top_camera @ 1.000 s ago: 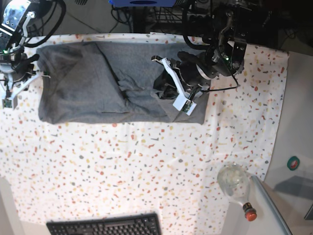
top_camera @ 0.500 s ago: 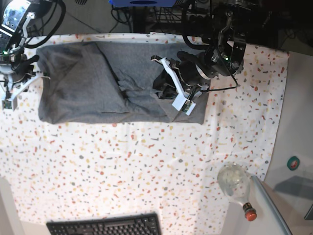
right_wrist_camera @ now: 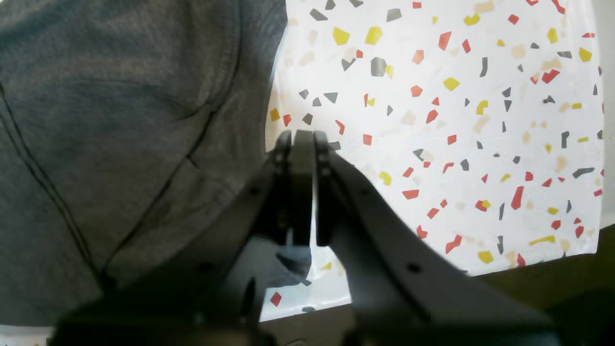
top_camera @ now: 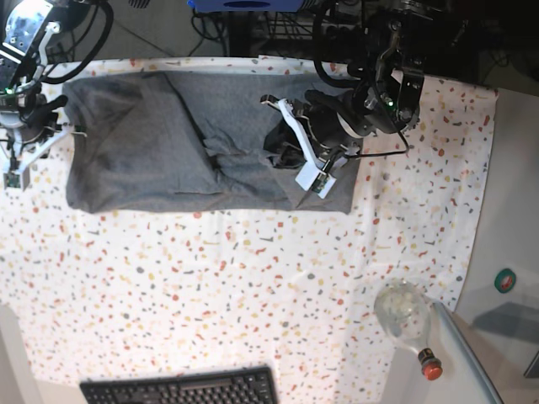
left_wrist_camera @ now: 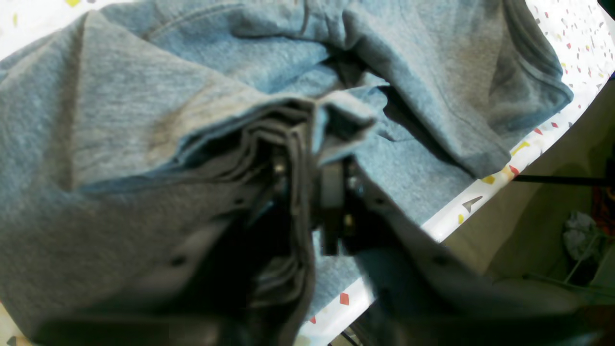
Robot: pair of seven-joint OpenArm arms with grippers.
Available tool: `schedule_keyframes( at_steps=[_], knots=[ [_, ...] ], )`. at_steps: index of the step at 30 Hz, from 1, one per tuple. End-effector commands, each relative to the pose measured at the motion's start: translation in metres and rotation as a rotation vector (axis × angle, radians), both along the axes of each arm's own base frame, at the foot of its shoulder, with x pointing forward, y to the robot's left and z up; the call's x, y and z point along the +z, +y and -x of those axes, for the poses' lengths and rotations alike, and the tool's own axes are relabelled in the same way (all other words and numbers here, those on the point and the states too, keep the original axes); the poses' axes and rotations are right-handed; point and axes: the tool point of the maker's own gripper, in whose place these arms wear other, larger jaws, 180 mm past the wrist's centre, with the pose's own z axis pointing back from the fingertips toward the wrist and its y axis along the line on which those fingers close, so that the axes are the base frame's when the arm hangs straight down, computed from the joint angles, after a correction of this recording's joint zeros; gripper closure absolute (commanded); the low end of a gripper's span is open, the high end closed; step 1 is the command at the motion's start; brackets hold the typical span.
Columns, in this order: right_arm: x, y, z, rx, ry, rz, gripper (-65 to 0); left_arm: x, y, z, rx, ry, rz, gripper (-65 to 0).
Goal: Layout the t-shirt on the table in an organized manner, then fold the t-shirt properly
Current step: 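Fold the held shirt end with the left gripper toward the right gripper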
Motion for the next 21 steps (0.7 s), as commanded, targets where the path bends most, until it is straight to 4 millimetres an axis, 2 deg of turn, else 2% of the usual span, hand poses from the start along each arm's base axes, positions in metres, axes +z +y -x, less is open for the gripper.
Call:
schedule_keyframes(
  at_steps=[1,4,6,10,13,17,19,21],
  knots=[
    [0.009,-0.004,-0.007,0.004,-0.037,0.016,0.0,0.013,-0.005,-0.012,-0.001,-0.045,0.03,-22.1],
    [0.009,-0.004,-0.007,0.004,-0.035,0.016,0.0,0.008,-0.018,-0.011,-0.04,-0.03,0.038,-42.0],
    [0.009,-0.004,-0.007,0.004,-0.035,0.016,0.0,0.002,-0.033,-0.01,-0.083,-0.01,0.046,-49.2],
    [0.009,-0.003,-0.007,0.004,-0.035,0.014,0.0,0.0,-0.078,-0.01,-0.176,0.011,0.087,-50.0],
    [0.009,-0.003,-0.007,0.004,-0.037,0.014,0.0,0.017,-0.106,-0.017,-0.222,-0.03,0.127,-49.9],
    [0.008,-0.003,-0.005,0.004,-0.031,0.014,0.0,0.061,-0.109,-0.03,-0.224,-0.162,0.159,-40.8],
    [0.008,-0.004,-0.004,0.002,-0.029,0.015,0.0,0.073,-0.087,-0.035,-0.212,-0.221,0.124,-29.6],
    [0.008,-0.004,-0.004,0.001,-0.03,0.016,0.0,0.078,-0.06,-0.034,-0.167,-0.249,0.091,-12.0]
  ],
)
